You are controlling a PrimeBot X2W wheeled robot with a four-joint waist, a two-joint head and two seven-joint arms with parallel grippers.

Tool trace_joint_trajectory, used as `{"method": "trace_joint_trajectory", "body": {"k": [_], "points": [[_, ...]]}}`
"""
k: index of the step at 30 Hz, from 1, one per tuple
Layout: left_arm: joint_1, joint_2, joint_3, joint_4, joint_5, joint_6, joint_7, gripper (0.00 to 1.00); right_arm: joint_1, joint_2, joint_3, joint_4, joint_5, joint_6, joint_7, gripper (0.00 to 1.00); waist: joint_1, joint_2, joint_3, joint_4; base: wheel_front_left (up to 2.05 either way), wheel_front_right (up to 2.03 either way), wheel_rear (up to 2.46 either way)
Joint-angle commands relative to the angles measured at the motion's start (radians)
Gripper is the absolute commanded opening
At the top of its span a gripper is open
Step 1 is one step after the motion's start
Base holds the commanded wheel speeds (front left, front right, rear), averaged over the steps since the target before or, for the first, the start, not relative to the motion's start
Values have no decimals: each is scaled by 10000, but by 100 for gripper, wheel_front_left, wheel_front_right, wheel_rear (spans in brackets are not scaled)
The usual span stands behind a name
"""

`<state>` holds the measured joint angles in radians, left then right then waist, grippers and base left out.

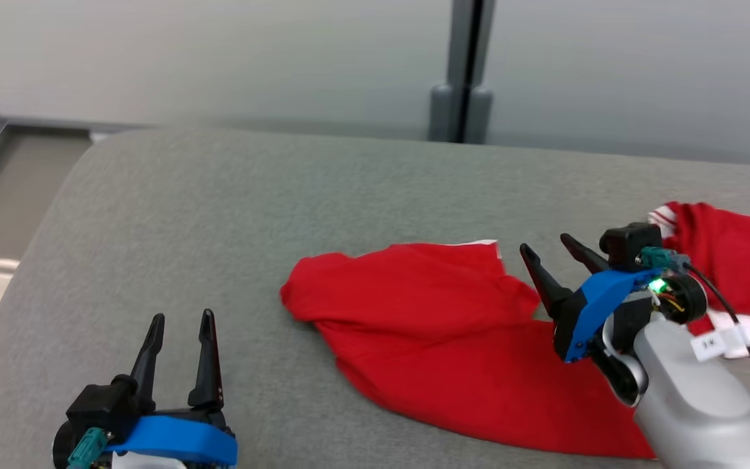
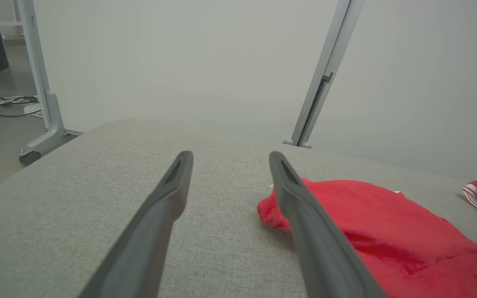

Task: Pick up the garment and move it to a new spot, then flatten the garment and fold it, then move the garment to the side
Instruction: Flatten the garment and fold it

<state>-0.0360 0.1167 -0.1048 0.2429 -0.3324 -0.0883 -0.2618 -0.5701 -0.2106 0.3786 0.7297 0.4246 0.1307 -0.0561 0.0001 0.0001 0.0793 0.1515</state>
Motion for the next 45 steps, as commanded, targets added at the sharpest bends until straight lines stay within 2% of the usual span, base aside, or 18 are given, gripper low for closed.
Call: {"method": "trace_joint_trajectory", "body": {"k": [1, 4, 6, 11, 12, 13, 14, 15, 20, 24, 26, 28, 35, 37, 39, 40, 45], "points": [[-253, -72, -25, 67, 74, -57, -43, 100, -438, -176, 176, 484, 198, 1, 339, 100, -1, -1, 700, 812, 0, 0, 0], [-407, -170, -16, 165, 80, -111, -43, 100, -888, -375, 307, 1572, 506, -1, 1411, 100, -1, -1, 954, 1200, 0, 0, 0], [-473, -231, -19, 245, 82, -170, -43, 100, -1191, -270, 315, 2106, 769, 3, 2043, 100, -1, -1, 1076, 1404, 0, 0, 0], [-518, -311, 24, 446, 104, -233, -43, 100, -1255, -186, 756, 2676, 1055, 3, 3022, 100, -1, -1, 1159, 1564, 0, 0, 0], [-528, -325, 41, 473, 103, -244, -43, 100, -1204, -169, 922, 2676, 1160, 13, 3184, 94, -1, -1, 1168, 1579, 0, 0, 0], [-536, -334, 58, 492, 109, -263, -43, 100, -1140, -144, 1094, 2628, 1278, 13, 3299, 59, -1, -1, 1178, 1589, 0, 0, 0], [-546, -337, 76, 513, 129, -272, -43, 100, -1099, -151, 1279, 2546, 1393, 15, 3378, 15, -1, -1, 1186, 1590, 0, 0, 0], [-562, -340, 99, 534, 144, -283, -43, 100, -1092, -207, 1424, 2460, 1468, 15, 3369, 0, -1, -1, 1195, 1577, 0, 0, 0], [-626, -346, 145, 602, 234, -344, -43, 100, -1638, -663, 1610, 2111, 1646, -7, 2421, 0, -1, -1, 1235, 1350, 0, 0, 0], [-822, -323, 116, 505, 289, -373, -43, 100, -2441, -852, 1225, 2291, 1549, -1, 1374, 0, -1, -1, 1578, 1192, 0, 0, 0], [-971, -321, 75, 431, 309, -386, -42, 100, -2951, -948, 860, 2536, 1653, -1, 1093, 0, -1, -1, 1934, 1172, 0, 0, 0], [-1196, -344, -6, 364, 314, -408, -42, 100, -3673, -1336, 575, 2884, 1389, -4, 795, 0, -1, -1, 2341, 1215, 0, 0, 0], [-1786, -441, -220, 400, 250, -441, -43, 100, -5258, -1751, -138, 4353, 840, 1, 53, 0, -1, -1, 3207, 1432, 0, 0, 0], [-1834, -454, -227, 452, 247, -429, -43, 100, -5401, -1641, -225, 4670, 774, 1, -87, 40, -1, -1, 3210, 1434, 0, 0, 0], [-1892, -465, -207, 521, 276, -422, -43, 100, -5516, -1734, -288, 4879, 676, -2, -501, 61, -1, -1, 3142, 1359, 0, 0, 0], [-1914, -462, -215, 553, 297, -424, -43, 100, -5513, -1701, -379, 4993, 669, -1, -732, 100, -1, -1, 3081, 1307, 0, 0, 0], [-1821, -296, -196, 700, 296, -427, -43, 100, -4913, -1091, -431, 5312, 542, 1, -1389, 100, -1, -1, 2420, 803, 0, 0, 0]]}}
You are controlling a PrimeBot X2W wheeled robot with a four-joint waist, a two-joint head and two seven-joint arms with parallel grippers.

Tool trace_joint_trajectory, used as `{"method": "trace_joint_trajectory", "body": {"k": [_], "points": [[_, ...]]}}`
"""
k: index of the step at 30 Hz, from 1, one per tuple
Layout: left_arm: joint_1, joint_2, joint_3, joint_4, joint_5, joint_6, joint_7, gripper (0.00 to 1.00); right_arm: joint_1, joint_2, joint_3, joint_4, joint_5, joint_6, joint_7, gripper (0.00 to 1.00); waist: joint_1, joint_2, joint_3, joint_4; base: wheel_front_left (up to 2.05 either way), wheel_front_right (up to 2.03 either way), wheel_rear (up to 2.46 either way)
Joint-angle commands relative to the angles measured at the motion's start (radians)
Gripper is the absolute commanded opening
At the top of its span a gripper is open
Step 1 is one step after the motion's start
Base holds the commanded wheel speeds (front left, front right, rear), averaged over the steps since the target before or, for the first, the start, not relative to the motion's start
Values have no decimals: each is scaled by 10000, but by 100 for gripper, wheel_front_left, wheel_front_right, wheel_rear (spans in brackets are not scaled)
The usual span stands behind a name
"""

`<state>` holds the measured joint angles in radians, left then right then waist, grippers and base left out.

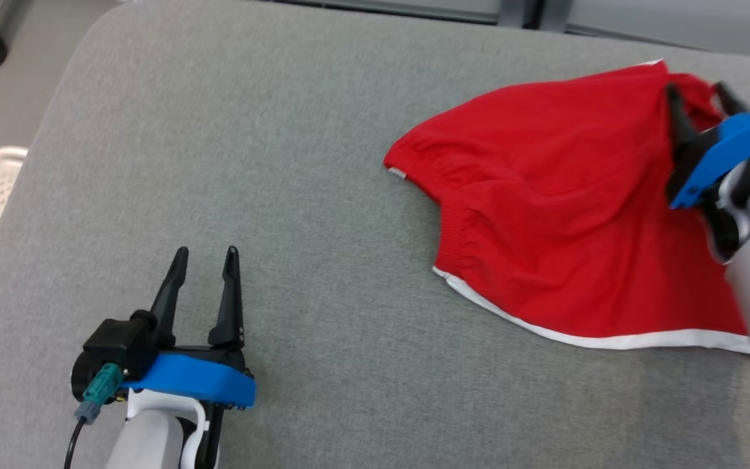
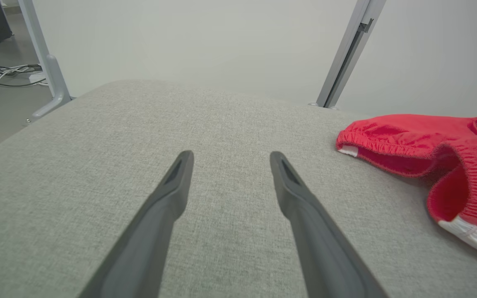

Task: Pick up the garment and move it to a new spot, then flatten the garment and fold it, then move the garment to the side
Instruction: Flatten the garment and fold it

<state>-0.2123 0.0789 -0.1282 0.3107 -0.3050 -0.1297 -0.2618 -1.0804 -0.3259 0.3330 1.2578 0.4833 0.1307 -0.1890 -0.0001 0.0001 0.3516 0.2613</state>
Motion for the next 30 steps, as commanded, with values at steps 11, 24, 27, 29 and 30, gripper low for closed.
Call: {"method": "trace_joint_trajectory", "body": {"k": [11, 24, 27, 29, 30], "points": [[807, 463, 378, 108, 14, -15, -43, 100, 2796, 889, 76, -3556, -83, -1, -764, 100, 1, -1, -2426, -1985, 0, 0, 0], [2002, 452, 768, -153, -167, -11, -42, 100, 8666, 1373, -2396, -8248, -1349, 1, -765, 100, 1, -1, -3604, -3197, 0, 0, 0], [2188, 441, 903, -286, -177, -3, -42, 100, 9491, 1739, -2890, -8716, -1696, 1, -763, 100, 1, -1, -3620, -3347, 0, 0, 0], [2295, 431, 976, -346, -158, 0, -42, 100, 9781, 1880, -3038, -8861, -1884, 1, -764, 100, 1, -1, -3615, -3409, 0, 0, 0], [2320, 423, 984, -370, -139, 0, -42, 100, 9846, 1923, -3068, -8904, -1941, 1, -764, 100, 1, -1, -3607, -3421, 0, 0, 0]]}}
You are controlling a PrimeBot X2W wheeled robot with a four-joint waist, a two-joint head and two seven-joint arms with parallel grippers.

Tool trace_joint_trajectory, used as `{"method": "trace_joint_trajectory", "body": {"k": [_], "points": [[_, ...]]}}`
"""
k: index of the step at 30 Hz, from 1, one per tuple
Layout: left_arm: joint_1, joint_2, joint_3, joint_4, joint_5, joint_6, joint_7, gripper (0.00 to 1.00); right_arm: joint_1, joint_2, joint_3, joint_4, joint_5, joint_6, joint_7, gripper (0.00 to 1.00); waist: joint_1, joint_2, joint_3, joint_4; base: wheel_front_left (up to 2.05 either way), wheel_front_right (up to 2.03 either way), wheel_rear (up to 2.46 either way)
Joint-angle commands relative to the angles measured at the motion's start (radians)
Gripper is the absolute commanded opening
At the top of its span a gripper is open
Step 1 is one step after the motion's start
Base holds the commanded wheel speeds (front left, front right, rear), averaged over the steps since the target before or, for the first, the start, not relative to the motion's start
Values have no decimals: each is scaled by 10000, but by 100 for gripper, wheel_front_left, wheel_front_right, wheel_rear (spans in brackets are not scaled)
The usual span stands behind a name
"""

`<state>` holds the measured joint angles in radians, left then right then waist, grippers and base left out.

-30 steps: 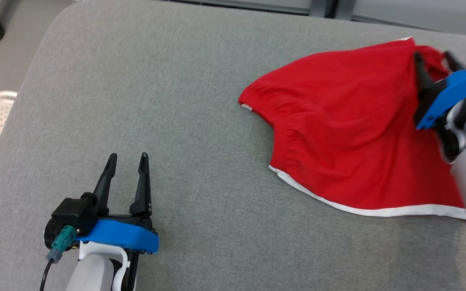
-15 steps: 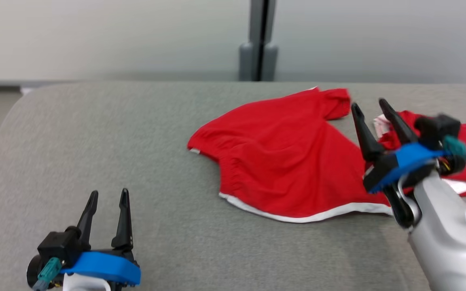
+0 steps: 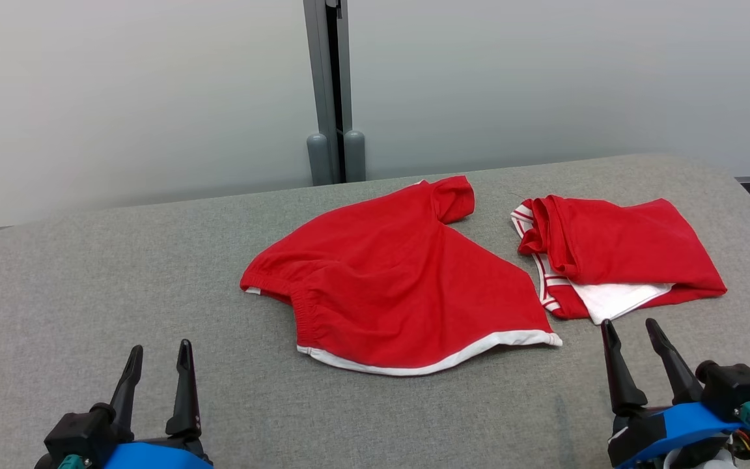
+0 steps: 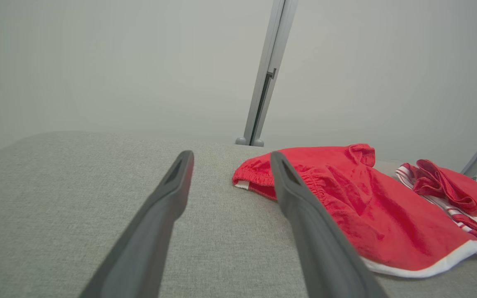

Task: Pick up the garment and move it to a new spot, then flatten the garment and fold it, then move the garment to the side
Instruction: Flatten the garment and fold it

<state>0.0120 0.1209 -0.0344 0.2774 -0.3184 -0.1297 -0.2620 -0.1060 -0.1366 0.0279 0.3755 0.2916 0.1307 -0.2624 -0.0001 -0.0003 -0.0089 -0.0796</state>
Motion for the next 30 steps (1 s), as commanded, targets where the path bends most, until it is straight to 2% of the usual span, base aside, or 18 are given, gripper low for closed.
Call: {"method": "trace_joint_trajectory", "body": {"k": [1, 10, 15, 23, 30], "points": [[97, 6, 47, -53, 16, -1, -40, 100, 131, 53, -28, -96, -104, 1, -29, 100, 1, 3, 5, -15, 0, 0, 0], [-91, 46, -106, 14, 73, -7, -40, 100, 7, 27, 57, 100, -369, 1, -30, 100, 1, 3, 42, 110, 0, 0, 0], [-371, 371, -799, 80, -365, -13, 377, 100, -622, -102, 334, 957, -226, 1, 326, 100, 1, 3, 228, 115, 0, 0, 0], [-1410, 1195, -3098, 71, -1764, -14, 2673, 100, -2251, -91, 676, 3007, 408, 1, 2260, 100, 1, 3, 1202, 224, 0, 0, 0], [-2764, 1870, -4991, 474, -2767, -14, 3772, 100, -3417, -1, 1162, 4102, 755, 1, 2694, 100, 1, 3, 1980, 299, 0, 0, 0]]}}
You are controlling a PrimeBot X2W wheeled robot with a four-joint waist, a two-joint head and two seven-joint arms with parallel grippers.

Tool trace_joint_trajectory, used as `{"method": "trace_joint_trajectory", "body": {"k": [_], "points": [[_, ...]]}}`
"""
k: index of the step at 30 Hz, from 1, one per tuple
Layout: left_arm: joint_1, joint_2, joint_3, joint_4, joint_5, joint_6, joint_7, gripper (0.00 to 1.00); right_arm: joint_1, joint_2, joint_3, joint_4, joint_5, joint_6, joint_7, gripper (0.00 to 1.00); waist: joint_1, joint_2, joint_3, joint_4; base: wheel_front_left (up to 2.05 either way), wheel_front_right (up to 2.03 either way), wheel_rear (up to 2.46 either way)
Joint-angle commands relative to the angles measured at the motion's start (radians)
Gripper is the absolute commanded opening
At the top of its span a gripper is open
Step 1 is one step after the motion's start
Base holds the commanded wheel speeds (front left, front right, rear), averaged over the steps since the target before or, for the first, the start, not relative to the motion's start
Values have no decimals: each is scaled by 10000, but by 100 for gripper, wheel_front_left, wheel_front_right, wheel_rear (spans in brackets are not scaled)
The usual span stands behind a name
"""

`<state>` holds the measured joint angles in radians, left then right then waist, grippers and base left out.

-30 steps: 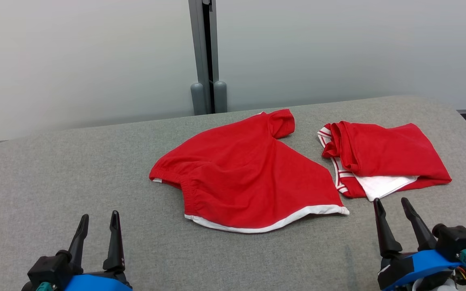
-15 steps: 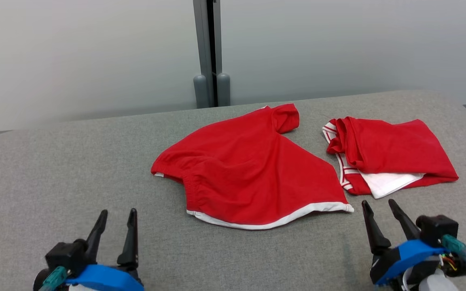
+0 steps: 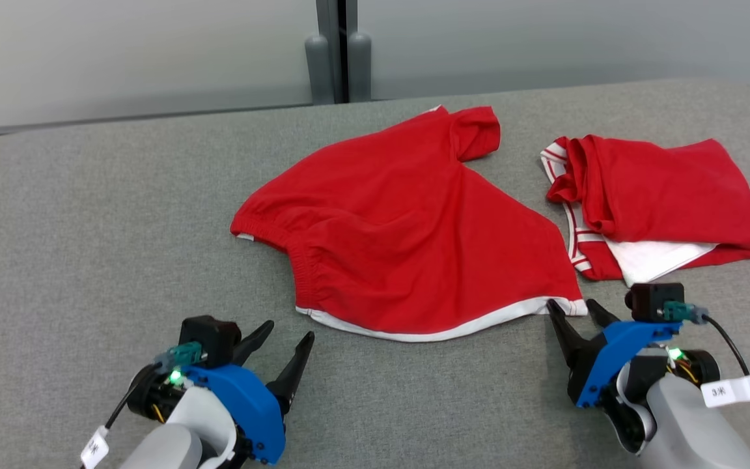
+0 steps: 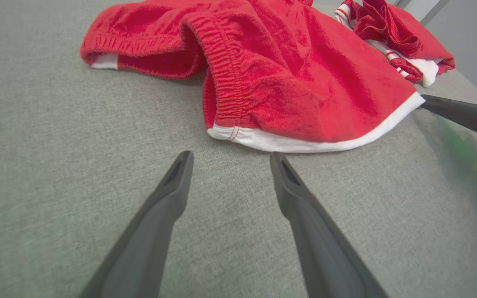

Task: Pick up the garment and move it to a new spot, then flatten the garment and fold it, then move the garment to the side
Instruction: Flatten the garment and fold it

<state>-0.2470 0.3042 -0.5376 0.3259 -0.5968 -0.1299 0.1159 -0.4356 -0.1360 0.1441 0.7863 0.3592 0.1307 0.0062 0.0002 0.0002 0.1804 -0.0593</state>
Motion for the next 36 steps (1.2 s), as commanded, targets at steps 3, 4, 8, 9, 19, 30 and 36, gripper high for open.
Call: {"method": "trace_joint_trajectory", "body": {"k": [3, 4, 8, 9, 19, 30, 36], "points": [[-655, 292, -539, 229, -308, -13, 180, 100, -436, 120, 281, 444, 180, 1, 189, 100, -2, -2, 324, 95, 0, 0, 0], [-831, 368, -721, 289, -392, -13, 183, 100, -505, 149, 372, 585, 217, 3, 245, 100, -2, -2, 393, 87, 0, 0, 0], [-1439, 559, -1305, 660, -728, -13, -71, 100, -702, 234, 749, 1078, 338, 3, 350, 100, -2, -2, 520, 40, 0, 0, 0], [-1555, 562, -1428, 761, -811, -13, -140, 100, -725, 233, 826, 1181, 373, 4, 357, 100, -2, -2, 536, 25, 0, 0, 0], [-2738, 606, -3008, 1888, -1893, -13, -562, 0, -931, 189, 1672, 1568, 773, 13, 166, 0, -2, -2, 658, -168, 0, 0, 0], [-2563, 1094, -3730, 1993, -2714, -14, -2065, 0, -569, -185, 1857, 681, 1607, 1, -1706, 0, -2, -2, -532, -40, 0, 0, 0], [-2349, 1789, -3355, 997, -3115, 36, -2201, 0, -27, -462, 2139, -1226, 3013, 1, -1713, 0, -2, -2, -982, 86, 0, 0, 0]]}}
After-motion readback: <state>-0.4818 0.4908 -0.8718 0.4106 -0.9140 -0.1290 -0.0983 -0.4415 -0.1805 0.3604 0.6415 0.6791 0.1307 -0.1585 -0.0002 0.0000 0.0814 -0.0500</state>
